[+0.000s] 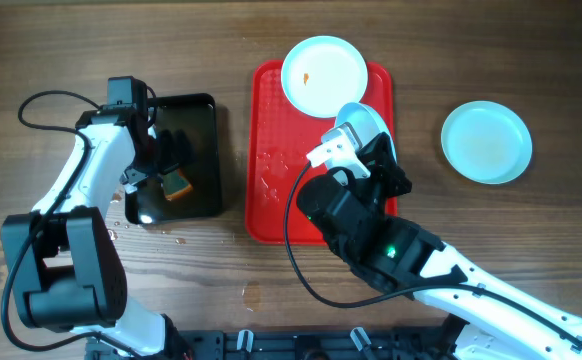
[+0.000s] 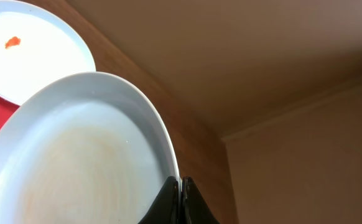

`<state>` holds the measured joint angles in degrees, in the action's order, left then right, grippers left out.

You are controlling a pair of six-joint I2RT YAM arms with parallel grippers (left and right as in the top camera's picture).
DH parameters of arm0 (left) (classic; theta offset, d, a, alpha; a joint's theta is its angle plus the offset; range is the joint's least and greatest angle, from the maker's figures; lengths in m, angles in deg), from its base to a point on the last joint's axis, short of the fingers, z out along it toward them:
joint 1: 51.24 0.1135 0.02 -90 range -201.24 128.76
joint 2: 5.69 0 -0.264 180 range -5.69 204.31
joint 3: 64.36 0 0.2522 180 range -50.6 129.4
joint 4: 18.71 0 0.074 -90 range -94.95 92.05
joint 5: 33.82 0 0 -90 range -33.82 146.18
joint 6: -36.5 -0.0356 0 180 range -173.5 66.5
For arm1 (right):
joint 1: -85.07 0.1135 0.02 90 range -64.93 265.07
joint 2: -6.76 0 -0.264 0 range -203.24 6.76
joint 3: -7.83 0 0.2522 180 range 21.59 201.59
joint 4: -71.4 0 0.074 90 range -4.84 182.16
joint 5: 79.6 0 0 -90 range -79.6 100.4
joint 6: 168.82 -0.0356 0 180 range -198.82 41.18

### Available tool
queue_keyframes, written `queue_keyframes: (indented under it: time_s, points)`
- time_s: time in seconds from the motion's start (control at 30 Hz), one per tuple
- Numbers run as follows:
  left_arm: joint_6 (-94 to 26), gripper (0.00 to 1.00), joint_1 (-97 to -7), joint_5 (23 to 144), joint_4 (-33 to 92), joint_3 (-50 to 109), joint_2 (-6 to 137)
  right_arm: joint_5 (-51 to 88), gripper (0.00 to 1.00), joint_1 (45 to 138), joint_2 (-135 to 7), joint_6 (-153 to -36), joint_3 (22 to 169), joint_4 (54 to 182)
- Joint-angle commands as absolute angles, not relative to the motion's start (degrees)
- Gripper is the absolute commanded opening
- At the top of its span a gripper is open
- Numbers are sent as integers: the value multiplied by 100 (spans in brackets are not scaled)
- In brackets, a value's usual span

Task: Clean dirty plates on tray and stack at the side
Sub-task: 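Carry the plate right and stack it on the first cleaned plate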

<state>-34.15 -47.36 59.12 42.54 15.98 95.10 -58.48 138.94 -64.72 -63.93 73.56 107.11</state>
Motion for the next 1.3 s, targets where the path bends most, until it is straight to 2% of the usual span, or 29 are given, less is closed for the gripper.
queue_keyframes:
  time_s: [0.0, 0.1, 0.2, 0.33, 0.4, 0.57, 0.63, 0.77, 0.97, 1.03, 1.07, 1.17, 1.27]
  points:
    - [-3445, 100, -4725, 5960, 4236, 1559, 9421, -6036, 4, 13922, -6531, -6539, 7474, 10672]
    - [-3447, 100, -4725, 5958, 4238, 1559, 9421, -5673, 4, 13872, -6531, -7125, 7474, 10814]
    - [-3447, 100, -4725, 5958, 4236, 1559, 9421, -4570, 4, 13581, -6529, -8281, 7474, 11225]
    - [-3445, 100, -4725, 5960, 4236, 1559, 9421, -3182, 4, 12860, -6452, -9254, 7476, 11367]
    - [-3445, 100, -4725, 5960, 4236, 1559, 9421, -2428, 4, 12206, -6312, -9682, 7476, 11334]
    - [-3445, 100, -4725, 5960, 4238, 1559, 9421, -353, 4, 10165, -6061, -9748, 7476, 11247]
    - [-3447, 100, -4725, 5960, 4236, 1559, 9421, 516, 4, 9022, -6076, -9755, 7474, 11308]
    - [-3447, 100, -4725, 5960, 4236, 1559, 9421, 1384, 4, 7328, -6242, -9855, 7472, 11334]
    - [-3445, 100, -4725, 5960, 4238, 1559, 9421, 2451, 5, 5879, -6747, -9588, 7472, 11306]
    - [-3447, 100, -4725, 5960, 4236, 1559, 9421, 3017, 14, 5800, -6937, -9409, 7472, 11492]
    - [-3447, 100, -4725, 5960, 4238, 1559, 9421, 3395, 24, 5817, -7064, -9361, 7461, 11645]
    - [-3445, 100, -4725, 5960, 4238, 1559, 9421, 4348, 47, 6106, -7508, -8970, 7349, 12053]
    - [-3447, 100, -4725, 5958, 4236, 1559, 9421, 3841, 59, 6569, -7995, -8935, 7168, 11979]
